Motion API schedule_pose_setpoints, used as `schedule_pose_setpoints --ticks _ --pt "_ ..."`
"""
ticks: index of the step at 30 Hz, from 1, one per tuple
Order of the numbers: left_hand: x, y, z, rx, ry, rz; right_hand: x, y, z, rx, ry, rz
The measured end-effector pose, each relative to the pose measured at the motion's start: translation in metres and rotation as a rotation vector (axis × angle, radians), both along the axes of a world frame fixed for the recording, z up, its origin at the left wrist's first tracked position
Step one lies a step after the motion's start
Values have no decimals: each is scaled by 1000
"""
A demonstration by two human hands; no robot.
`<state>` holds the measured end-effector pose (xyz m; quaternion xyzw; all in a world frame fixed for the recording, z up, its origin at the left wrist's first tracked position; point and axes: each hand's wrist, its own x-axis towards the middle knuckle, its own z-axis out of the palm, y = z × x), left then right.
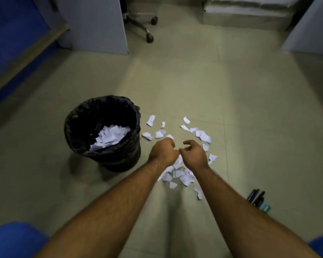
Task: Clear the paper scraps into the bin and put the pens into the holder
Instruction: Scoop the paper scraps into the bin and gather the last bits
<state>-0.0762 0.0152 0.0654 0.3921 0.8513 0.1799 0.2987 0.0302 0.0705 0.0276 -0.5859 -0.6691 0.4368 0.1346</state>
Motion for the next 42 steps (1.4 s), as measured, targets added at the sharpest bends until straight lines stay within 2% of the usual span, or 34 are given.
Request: schedule_pose_setpoints --ticks 2,4,6,8,11,16,18,21,23,25,28,31,33,40,42 --pt "18 -4 -42 -92 -41 -8 25 -1 -39 -57 -195 102" --pt "35 -11 -84 -164 -16 -43 45 -6 -77 -29 -370 186" --pt "41 -20 -112 -277 72 -83 57 -14 -99 69 -467 257" --pt "41 -26 -130 -364 157 -16 63 -19 -112 128 -538 328" --pt "40 -25 -143 -353 198 159 64 -24 -123 151 -543 377" --pt "51 -5 -147 -239 55 117 61 -15 -122 134 -335 363" --pt "39 6 -146 -211 100 106 62 -2 -120 146 -342 318" --pt "18 23 -147 -242 224 -142 56 18 -125 233 -417 372" --pt "9 36 -151 -333 242 -424 50 25 -133 258 -484 474" --pt "8 43 -151 -456 293 -698 47 24 -139 195 -559 608" --pt "20 31 -150 -491 395 -842 54 6 -144 178 -554 626" --pt "35 6 -154 -371 506 -816 61 -14 -143 307 -516 517" --pt "43 -9 -154 -319 485 -722 63 -21 -140 322 -500 477" --pt "59 -34 -162 -223 438 -531 69 -30 -136 221 -383 439" --pt "59 -33 -161 -222 407 -468 70 -32 -134 156 -311 352"
